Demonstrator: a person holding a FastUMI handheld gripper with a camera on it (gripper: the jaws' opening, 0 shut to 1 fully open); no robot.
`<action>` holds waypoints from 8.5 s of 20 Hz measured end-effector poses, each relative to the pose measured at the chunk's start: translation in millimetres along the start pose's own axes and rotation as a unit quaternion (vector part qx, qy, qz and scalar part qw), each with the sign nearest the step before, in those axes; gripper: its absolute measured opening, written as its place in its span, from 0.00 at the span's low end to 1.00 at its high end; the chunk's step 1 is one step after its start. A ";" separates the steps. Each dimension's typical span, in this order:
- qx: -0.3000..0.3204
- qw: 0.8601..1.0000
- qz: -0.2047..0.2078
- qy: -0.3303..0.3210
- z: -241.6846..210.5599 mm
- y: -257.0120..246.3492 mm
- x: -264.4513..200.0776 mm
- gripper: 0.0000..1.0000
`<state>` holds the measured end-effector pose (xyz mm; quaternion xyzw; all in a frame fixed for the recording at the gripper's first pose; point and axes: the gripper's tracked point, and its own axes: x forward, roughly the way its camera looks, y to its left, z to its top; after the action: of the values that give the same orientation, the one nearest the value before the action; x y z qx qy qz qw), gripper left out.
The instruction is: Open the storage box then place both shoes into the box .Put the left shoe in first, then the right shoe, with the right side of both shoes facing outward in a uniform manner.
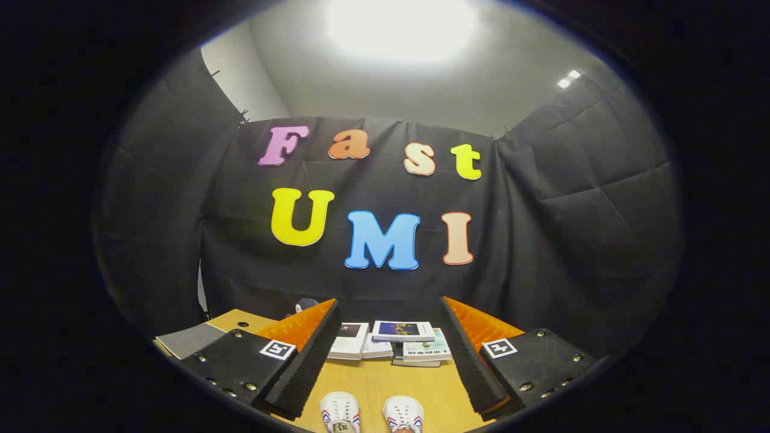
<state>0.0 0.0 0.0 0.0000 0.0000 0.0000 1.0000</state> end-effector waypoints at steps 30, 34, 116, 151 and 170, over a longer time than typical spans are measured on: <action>0.013 1.000 0.009 0.002 -4.7 13.5 -0.7 0.97; 0.036 0.999 0.030 0.010 -10.5 24.4 -0.2 0.97; 0.453 0.711 0.343 0.415 -97.1 331.7 -32.6 0.01; 0.230 0.829 0.398 0.318 -65.4 383.6 -28.8 0.97; 0.178 0.904 0.230 0.314 -143.8 172.2 31.0 0.97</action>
<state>31.0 172.2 -143.8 0.1783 0.3143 0.2296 0.9037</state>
